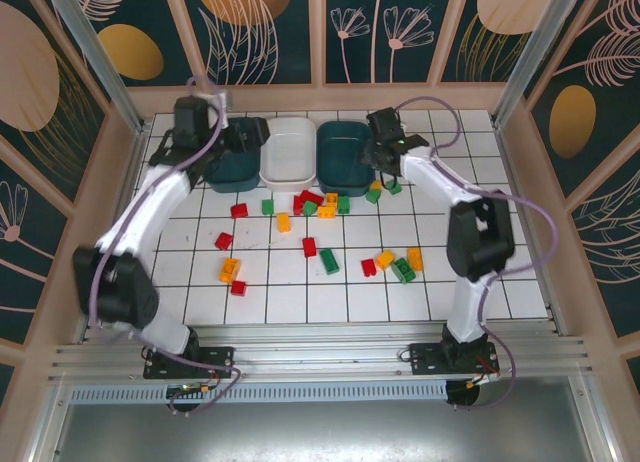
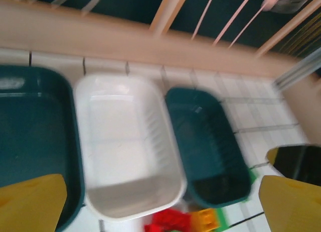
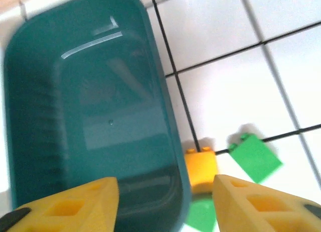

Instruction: Sort the legos into containers by color

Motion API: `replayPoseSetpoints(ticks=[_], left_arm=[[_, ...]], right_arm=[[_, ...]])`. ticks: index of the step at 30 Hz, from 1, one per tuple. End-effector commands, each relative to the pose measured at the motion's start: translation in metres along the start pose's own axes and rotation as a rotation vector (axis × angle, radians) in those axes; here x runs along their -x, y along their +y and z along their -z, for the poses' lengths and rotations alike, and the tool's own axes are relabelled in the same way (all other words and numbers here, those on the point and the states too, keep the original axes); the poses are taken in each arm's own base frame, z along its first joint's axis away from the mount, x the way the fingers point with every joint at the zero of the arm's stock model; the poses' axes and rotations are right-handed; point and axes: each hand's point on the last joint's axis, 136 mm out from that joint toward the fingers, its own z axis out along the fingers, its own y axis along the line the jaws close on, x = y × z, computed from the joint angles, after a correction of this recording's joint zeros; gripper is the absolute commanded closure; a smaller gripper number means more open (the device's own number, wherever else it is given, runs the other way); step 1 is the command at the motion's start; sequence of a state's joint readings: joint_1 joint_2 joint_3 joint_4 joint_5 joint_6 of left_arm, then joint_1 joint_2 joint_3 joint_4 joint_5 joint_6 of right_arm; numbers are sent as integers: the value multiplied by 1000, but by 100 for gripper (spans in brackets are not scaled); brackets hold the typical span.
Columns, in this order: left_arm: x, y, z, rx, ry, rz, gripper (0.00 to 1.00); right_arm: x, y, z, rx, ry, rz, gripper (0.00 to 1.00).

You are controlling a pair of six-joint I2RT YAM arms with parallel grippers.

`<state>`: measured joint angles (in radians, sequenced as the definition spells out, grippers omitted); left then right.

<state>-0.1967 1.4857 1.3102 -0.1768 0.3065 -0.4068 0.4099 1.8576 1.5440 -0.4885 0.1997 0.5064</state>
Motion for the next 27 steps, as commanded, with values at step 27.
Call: replayPoseSetpoints(ticks=[27], left_arm=[[-176,-13,103,-320,59,395,1]], right_arm=[[-234,-88,52,-198,397,418,41]])
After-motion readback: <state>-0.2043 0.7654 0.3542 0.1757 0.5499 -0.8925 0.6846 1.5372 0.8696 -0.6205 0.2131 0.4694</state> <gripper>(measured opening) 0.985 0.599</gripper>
